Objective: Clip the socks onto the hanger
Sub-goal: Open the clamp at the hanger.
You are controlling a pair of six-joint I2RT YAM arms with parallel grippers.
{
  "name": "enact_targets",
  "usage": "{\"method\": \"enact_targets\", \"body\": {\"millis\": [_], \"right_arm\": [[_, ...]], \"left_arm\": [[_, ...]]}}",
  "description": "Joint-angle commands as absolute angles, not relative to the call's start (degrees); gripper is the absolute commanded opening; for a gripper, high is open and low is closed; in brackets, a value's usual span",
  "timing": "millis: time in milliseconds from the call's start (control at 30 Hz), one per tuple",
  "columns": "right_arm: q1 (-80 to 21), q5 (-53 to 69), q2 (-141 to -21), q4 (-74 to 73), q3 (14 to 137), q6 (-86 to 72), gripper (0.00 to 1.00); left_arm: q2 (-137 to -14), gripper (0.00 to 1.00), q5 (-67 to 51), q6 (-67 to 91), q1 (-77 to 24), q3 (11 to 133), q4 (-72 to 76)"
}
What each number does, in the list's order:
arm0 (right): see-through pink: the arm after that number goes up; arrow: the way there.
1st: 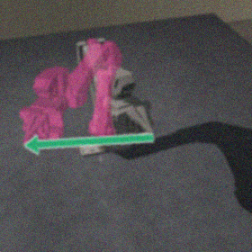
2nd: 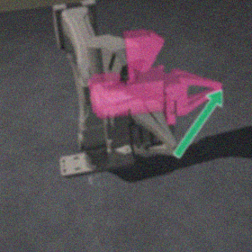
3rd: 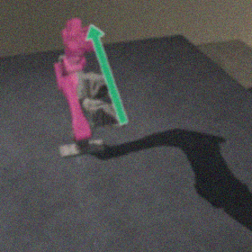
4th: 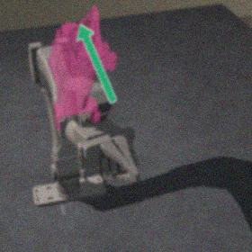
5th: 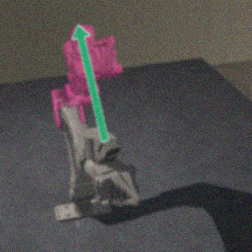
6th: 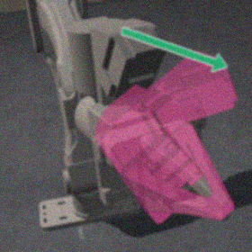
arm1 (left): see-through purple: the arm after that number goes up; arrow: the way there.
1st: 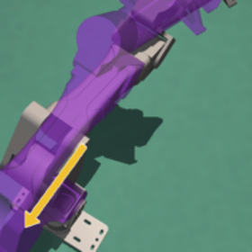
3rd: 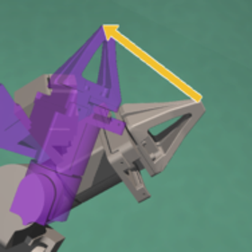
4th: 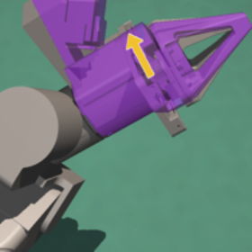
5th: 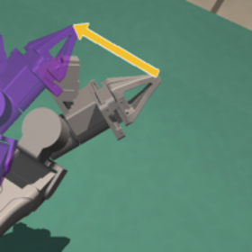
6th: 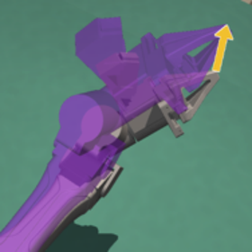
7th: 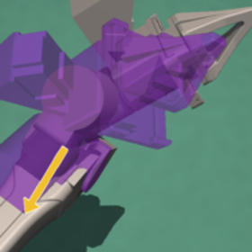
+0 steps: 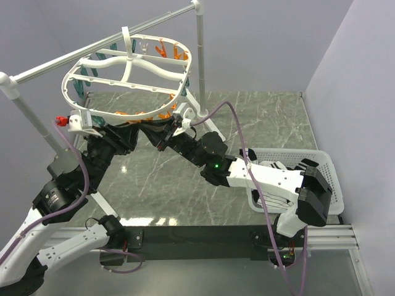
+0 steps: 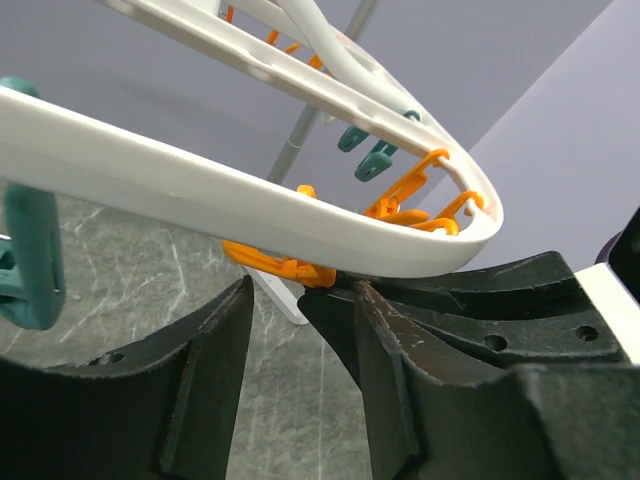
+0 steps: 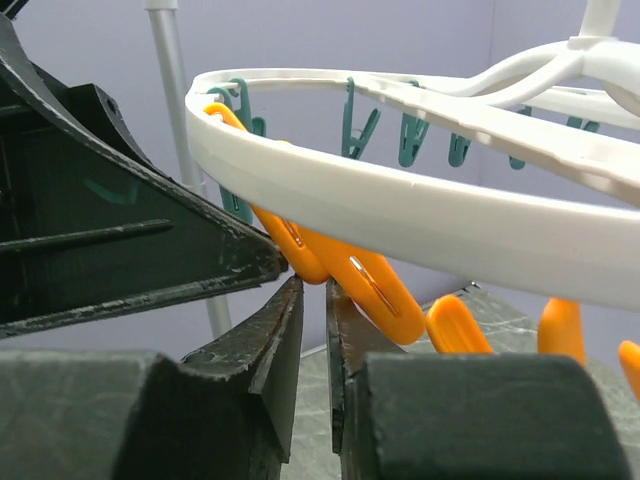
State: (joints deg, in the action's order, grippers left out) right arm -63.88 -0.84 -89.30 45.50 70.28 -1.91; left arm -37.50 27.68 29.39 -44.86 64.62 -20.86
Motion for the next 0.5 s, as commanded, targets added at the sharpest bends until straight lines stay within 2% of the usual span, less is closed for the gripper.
{"method": "enact_targets", "body": {"millis": [0, 233, 467], "right_arm": [[-64.3, -0.2, -88.7, 48.1, 70.9, -0.9, 0.18], [-64.2, 4.5, -87.3, 44.5, 69.7, -2.5, 0.17], [-64.2, 9.6, -86.2, 44.2, 68.7, -7.2, 0.16]], "left_arm": [[-35.7, 0.51, 27.5, 28.7, -44.8, 66.1, -19.3], [-34.2, 0.55, 28.4, 27.1, -44.8, 65.8, -18.1], [-34.2, 0.53, 28.8, 27.4, -44.7, 64.6, -16.3]]}}
